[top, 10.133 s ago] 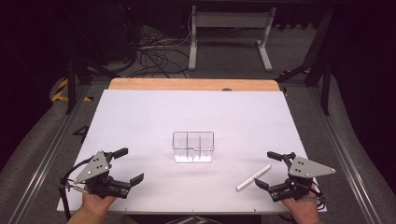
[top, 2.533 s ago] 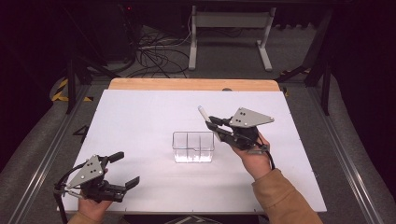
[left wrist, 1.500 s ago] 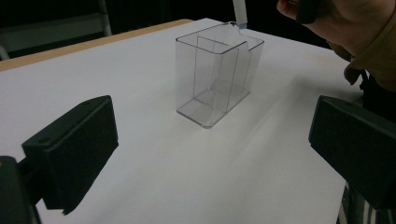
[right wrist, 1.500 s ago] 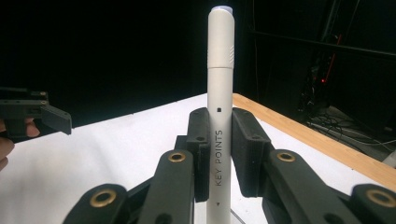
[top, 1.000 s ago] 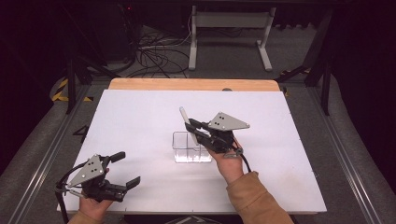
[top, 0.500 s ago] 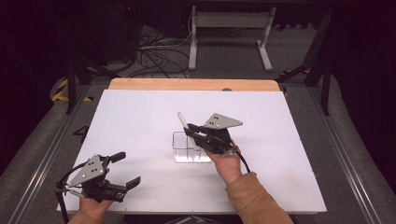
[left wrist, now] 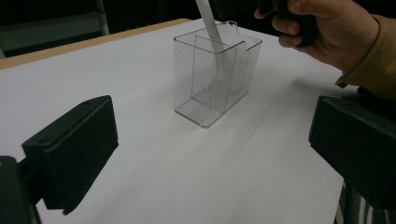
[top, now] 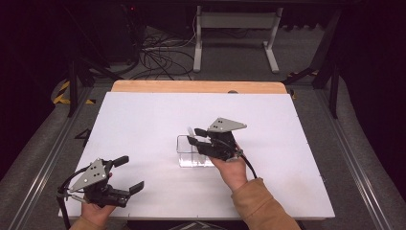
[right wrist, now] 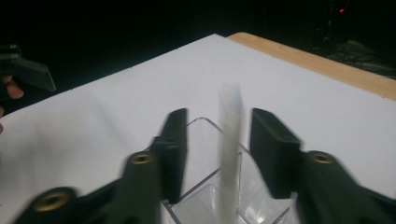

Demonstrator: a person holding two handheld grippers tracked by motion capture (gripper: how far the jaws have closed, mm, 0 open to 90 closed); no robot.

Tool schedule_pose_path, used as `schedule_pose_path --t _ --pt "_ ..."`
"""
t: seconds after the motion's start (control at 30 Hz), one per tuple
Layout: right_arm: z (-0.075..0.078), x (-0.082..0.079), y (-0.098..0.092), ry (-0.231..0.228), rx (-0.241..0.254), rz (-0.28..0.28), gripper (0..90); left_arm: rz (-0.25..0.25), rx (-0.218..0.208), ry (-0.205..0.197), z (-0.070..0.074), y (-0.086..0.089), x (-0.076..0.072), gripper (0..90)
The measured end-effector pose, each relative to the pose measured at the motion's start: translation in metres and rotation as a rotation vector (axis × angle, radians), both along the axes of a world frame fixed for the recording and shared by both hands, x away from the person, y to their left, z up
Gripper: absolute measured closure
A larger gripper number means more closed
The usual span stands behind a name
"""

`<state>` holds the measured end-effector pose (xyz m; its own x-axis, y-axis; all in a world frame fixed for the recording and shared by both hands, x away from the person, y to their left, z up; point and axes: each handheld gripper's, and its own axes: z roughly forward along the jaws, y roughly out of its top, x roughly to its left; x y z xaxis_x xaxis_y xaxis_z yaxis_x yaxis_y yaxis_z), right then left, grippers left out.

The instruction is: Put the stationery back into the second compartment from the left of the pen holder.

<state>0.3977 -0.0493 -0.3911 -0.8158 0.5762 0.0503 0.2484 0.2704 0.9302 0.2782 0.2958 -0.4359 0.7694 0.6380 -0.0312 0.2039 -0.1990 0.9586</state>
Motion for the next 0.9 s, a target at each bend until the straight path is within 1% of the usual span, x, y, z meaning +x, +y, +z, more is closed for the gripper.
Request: schedule_pose_path --t 0.03,0.17,0.23,0.27,0.3,0.33,0.4,0.5,0.57,0.63,0.67,0.77,0.83,0.9 --pt "0.001 0.000 -0.001 -0.002 0.005 -0.008 43.2 0.001 0.000 0.000 0.000 0.000 0.000 2.2" --pt "0.006 -0.002 -0.007 -0.027 0.018 -0.032 27.1 0.000 0.005 0.000 0.000 0.000 0.000 2.2" --pt "0.010 -0.004 -0.012 -0.045 0.031 -0.030 22.7 0.000 0.004 -0.002 0.000 0.000 0.000 2.2" --pt "0.013 -0.006 -0.014 -0.060 0.041 -0.024 20.3 0.000 0.006 0.000 0.000 0.000 0.000 2.2" --pt "0.015 -0.008 -0.016 -0.085 0.043 -0.025 18.3 -0.001 0.003 -0.001 0.000 0.000 0.000 2.2" --pt "0.018 -0.011 -0.017 -0.107 0.043 -0.024 17.0 0.000 0.002 -0.001 0.000 0.000 0.000 2.2" --pt "0.024 -0.015 -0.020 -0.131 0.051 -0.021 14.9 0.000 -0.004 0.001 0.000 0.000 0.000 2.2" --pt "0.030 -0.020 -0.024 -0.149 0.058 -0.014 14.4 0.000 0.003 -0.010 0.000 0.001 0.000 2.2" --pt "0.033 -0.021 -0.025 -0.161 0.050 -0.012 14.3 -0.001 0.001 -0.009 0.000 0.001 0.001 2.2" --pt "0.035 -0.023 -0.027 -0.163 0.053 -0.011 14.1 -0.001 -0.001 -0.002 0.000 0.000 0.000 2.2" --pt "0.036 -0.024 -0.027 -0.164 0.054 -0.011 14.1 -0.001 0.004 -0.006 0.000 0.000 0.000 2.2" --pt "0.039 -0.025 -0.029 -0.170 0.046 -0.004 11.9 0.001 -0.001 -0.005 0.001 0.001 0.000 2.2" --pt "0.041 -0.026 -0.033 -0.169 0.043 -0.004 7.2 0.003 -0.003 -0.004 0.001 0.001 0.000 2.2" --pt "0.043 -0.026 -0.038 -0.158 0.048 0.001 5.2 0.004 0.003 -0.007 0.001 0.002 0.000 2.2"
